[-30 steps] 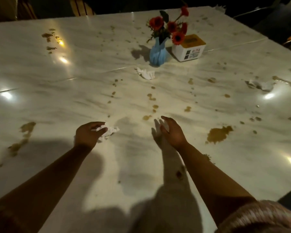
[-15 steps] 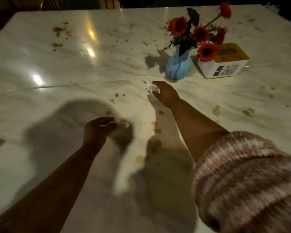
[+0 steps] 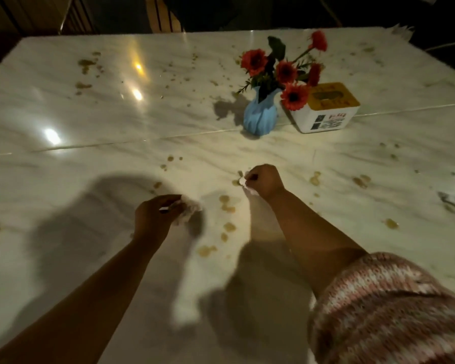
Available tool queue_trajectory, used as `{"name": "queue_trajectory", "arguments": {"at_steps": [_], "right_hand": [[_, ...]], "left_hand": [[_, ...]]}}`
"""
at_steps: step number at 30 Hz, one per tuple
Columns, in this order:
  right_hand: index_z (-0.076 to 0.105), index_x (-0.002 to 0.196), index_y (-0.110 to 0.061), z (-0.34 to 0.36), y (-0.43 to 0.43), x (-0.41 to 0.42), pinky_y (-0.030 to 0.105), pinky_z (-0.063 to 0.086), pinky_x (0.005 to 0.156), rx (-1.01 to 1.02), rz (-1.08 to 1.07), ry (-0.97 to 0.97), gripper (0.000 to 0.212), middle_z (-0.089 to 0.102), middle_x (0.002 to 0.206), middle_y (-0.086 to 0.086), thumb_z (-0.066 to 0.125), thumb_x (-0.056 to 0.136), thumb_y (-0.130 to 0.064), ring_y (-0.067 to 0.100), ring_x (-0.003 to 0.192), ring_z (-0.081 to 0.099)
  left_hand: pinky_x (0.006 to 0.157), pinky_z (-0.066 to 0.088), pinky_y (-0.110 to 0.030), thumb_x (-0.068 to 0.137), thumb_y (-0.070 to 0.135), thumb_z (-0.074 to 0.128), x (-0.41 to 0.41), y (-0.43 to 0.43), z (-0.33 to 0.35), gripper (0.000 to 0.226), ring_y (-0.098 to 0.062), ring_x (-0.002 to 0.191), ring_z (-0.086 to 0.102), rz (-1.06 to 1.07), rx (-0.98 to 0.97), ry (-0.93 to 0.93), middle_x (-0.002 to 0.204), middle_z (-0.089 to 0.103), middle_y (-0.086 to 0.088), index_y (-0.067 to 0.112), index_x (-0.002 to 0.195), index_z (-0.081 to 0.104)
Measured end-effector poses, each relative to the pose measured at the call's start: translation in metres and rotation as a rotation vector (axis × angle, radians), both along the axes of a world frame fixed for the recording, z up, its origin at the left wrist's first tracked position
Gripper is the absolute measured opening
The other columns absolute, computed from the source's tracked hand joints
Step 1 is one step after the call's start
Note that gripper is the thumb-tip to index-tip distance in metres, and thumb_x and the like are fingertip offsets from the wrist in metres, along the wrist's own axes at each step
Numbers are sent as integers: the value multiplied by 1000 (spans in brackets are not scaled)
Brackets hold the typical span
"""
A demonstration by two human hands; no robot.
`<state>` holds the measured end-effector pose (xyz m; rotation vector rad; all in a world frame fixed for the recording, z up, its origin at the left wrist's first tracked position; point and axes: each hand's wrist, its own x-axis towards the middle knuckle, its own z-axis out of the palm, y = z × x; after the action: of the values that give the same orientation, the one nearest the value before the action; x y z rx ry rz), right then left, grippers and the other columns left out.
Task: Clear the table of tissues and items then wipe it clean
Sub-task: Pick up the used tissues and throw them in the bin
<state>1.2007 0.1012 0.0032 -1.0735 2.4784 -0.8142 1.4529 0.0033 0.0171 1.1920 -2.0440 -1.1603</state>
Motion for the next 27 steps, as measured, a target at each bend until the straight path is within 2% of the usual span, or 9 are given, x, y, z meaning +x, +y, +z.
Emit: {"name": "queue_trajectory", "arguments": {"at_steps": [4, 7, 9, 15, 18, 20, 22, 25, 27], "right_hand": [[67, 104, 8, 16, 69, 40, 29, 45, 90, -284, -255, -349, 24, 68, 101, 16, 66, 81, 3, 24, 96, 63], [69, 97, 9, 19, 123, 67, 19, 46, 63, -306, -313, -461, 16, 66, 66, -3, 65, 82, 4, -1, 57, 58], [70, 96, 7, 20, 158, 81, 12, 43, 54, -348, -381, -502, 15, 64, 57, -11, 66, 82, 4, -5, 47, 55], [69, 93, 1, 35, 254, 97, 14, 44, 51, -496, -599, -591, 15, 64, 68, 1, 58, 84, 4, 4, 52, 57], [55, 78, -6, 39, 299, 86, 20, 38, 46, -512, -715, -566, 13, 51, 63, 5, 50, 89, -3, 14, 54, 46], [48, 77, -9, 37, 331, 71, 20, 37, 44, -556, -793, -558, 15, 48, 61, 5, 47, 91, -3, 15, 53, 43], [49, 79, -10, 35, 360, 53, 17, 37, 40, -585, -849, -560, 15, 49, 61, 6, 47, 91, -1, 15, 52, 42], [56, 82, -8, 31, 407, 14, 19, 41, 46, -650, -916, -565, 12, 55, 66, 8, 54, 87, 4, 16, 55, 48], [59, 87, -5, 26, 435, -17, 20, 45, 52, -724, -962, -566, 11, 60, 71, 10, 57, 84, 6, 18, 60, 54]], "left_hand": [[60, 40, 2, 78, 18, 74, 24, 32, 20, 25, -11, 73, 62, -70, -35, -48, 87, 69, 0, 14, 102, 72], [62, 35, 4, 78, 16, 74, 38, 58, 32, 24, -10, 79, 58, -123, -63, -99, 85, 64, 5, 12, 101, 73], [64, 34, 5, 78, 14, 74, 42, 76, 37, 21, -11, 82, 59, -153, -66, -82, 87, 64, 7, 11, 99, 73], [64, 37, 5, 78, 6, 73, 22, 133, 45, 22, -10, 82, 59, -253, 54, 37, 93, 67, 0, 6, 100, 71], [62, 40, 2, 78, 8, 73, -5, 161, 47, 23, -13, 84, 62, -314, 98, 48, 94, 69, -3, 8, 100, 72], [63, 39, 3, 78, 8, 73, -28, 184, 49, 24, -12, 85, 61, -354, 93, 37, 94, 69, -2, 7, 102, 72], [64, 38, 3, 77, 5, 73, -53, 207, 53, 26, -10, 84, 59, -384, 94, 42, 95, 67, -2, 3, 103, 71], [62, 38, 3, 77, 5, 73, -100, 246, 53, 27, 7, 71, 59, -431, 101, 36, 94, 67, -4, 3, 104, 71], [60, 39, 3, 77, 6, 74, -136, 272, 51, 28, 4, 72, 59, -450, 108, 29, 96, 69, -7, 4, 104, 71]]}}
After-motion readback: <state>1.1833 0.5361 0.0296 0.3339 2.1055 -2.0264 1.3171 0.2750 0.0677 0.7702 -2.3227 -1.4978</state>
